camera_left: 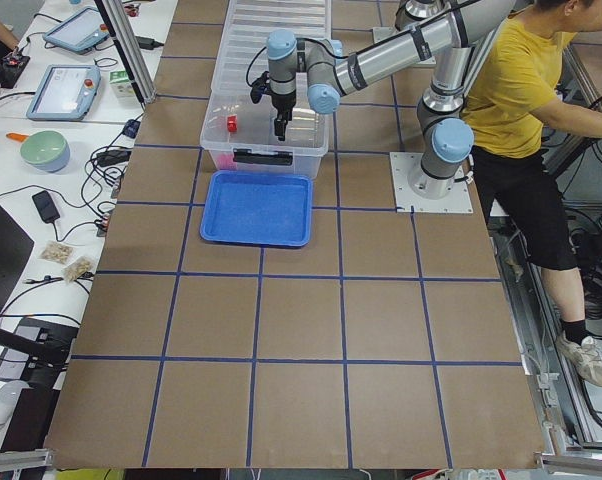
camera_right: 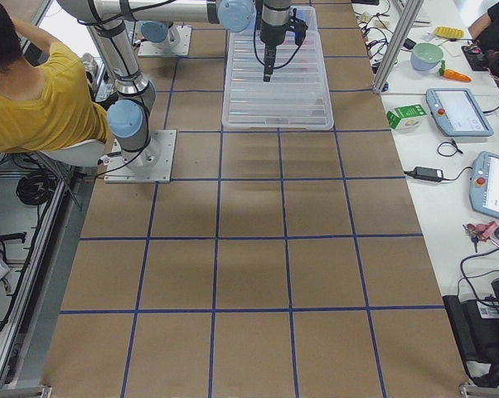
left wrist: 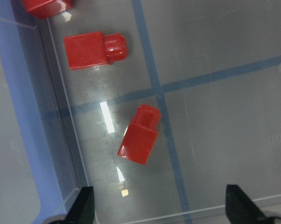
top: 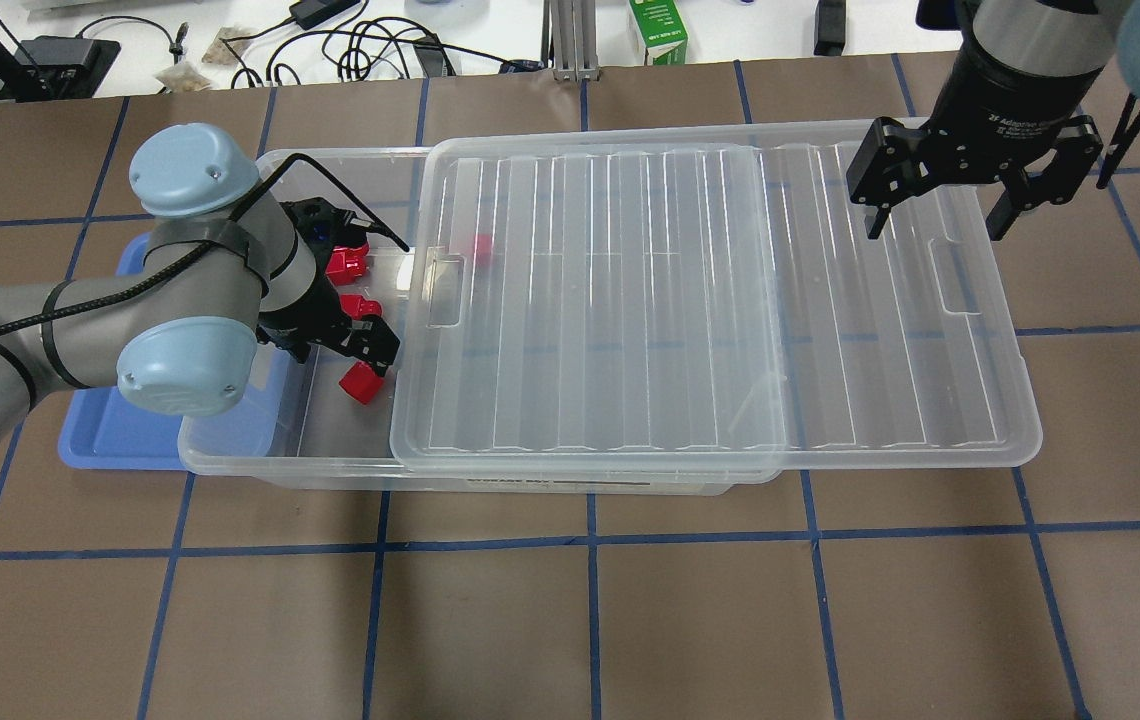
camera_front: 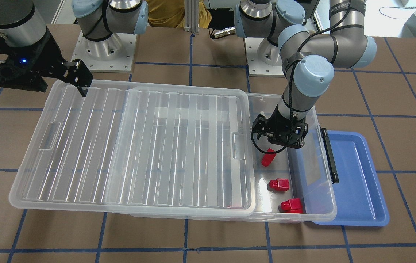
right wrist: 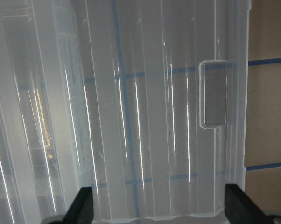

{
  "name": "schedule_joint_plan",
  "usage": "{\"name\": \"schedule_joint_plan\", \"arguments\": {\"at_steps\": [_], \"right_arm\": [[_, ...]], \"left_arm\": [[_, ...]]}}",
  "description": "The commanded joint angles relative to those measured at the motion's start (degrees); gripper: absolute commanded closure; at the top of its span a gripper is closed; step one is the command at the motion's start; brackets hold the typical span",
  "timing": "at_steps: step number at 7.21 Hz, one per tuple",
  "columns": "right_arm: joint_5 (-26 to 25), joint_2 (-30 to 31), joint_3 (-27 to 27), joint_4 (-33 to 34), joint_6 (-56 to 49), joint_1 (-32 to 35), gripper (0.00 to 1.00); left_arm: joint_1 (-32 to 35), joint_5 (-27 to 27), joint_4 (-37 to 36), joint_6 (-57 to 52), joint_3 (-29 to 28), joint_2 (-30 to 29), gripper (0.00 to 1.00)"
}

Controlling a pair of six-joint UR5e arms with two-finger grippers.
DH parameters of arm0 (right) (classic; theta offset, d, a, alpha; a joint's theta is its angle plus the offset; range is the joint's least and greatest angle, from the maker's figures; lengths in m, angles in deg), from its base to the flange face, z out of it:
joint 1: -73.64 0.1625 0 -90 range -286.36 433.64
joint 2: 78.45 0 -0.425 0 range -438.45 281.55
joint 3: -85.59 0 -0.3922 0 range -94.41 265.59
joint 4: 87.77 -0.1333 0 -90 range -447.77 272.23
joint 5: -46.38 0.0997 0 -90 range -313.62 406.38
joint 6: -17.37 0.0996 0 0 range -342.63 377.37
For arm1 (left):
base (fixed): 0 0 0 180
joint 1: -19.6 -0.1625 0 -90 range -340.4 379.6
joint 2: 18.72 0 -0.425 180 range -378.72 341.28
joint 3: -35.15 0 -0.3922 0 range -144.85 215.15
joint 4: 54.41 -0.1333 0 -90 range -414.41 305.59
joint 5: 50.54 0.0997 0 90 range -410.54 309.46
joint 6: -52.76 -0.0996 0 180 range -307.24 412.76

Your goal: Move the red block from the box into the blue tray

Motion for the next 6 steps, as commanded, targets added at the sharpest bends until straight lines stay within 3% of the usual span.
{"name": "schedule_joint_plan", "arguments": {"at_steps": [1,6], "right_arm": [[0.0,0.4,-0.1,0.1,0.6,0.1,0.0],[-0.3,2.3,-0.5,-0.7,2.1,0.3,0.0]], "left_arm": [[-0.7,-0.1,-2.8,-0.1,1.7,-1.3,0.0],[-1.4,-3.0,-4.8,0.1,2.4,-4.8,0.0]]}}
